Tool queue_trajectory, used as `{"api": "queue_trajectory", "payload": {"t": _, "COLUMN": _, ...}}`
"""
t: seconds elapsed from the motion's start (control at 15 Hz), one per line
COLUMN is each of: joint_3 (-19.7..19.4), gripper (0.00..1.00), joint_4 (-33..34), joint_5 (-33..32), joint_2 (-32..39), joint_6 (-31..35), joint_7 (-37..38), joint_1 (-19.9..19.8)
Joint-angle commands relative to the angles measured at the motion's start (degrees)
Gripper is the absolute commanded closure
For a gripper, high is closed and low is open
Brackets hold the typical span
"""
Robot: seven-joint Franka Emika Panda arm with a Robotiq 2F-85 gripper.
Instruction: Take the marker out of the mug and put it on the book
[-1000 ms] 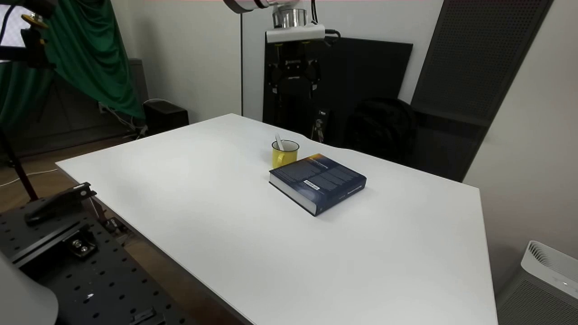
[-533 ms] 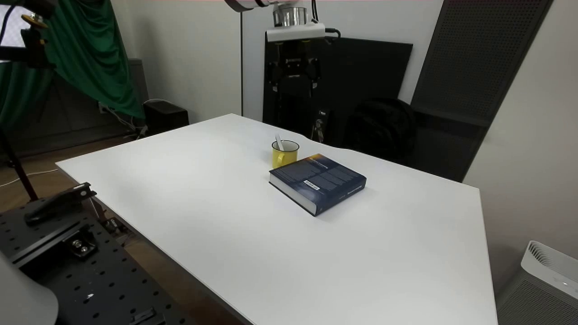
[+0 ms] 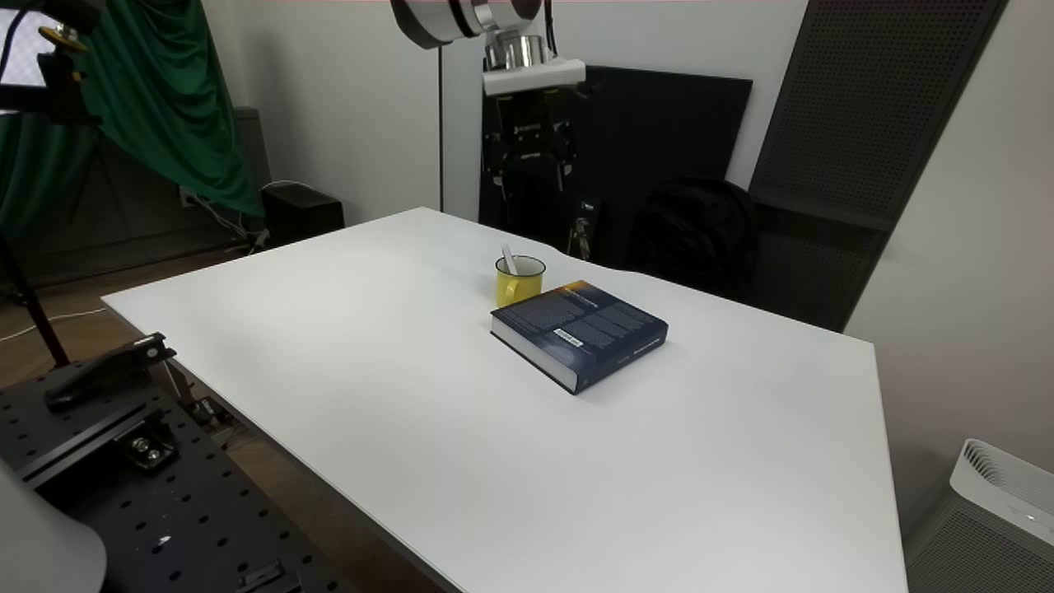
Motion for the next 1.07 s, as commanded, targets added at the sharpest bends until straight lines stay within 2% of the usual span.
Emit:
{"api": "queue_trajectory", "payload": {"t": 0.0, "joint_3": -0.27, "gripper": 0.0, "joint_4": 8.16, "joint_5": -5.61, "joint_2": 7.76, "joint_6": -4.01, "joint_7": -2.03, "joint_1": 2.6}}
{"api": "queue_trajectory", "payload": {"t": 0.33, "joint_3": -0.38, "gripper": 0.0, "joint_4": 17.16, "joint_5": -9.33, "joint_2": 15.85, "joint_6": -8.8, "joint_7": -5.75, "joint_1": 5.23}}
{"api": "queue_trajectory", "payload": {"t": 1.0, "joint_3": -0.74, "gripper": 0.0, "joint_4": 35.13, "joint_5": -10.76, "joint_2": 28.39, "joint_6": -16.68, "joint_7": -13.55, "joint_1": 8.71}}
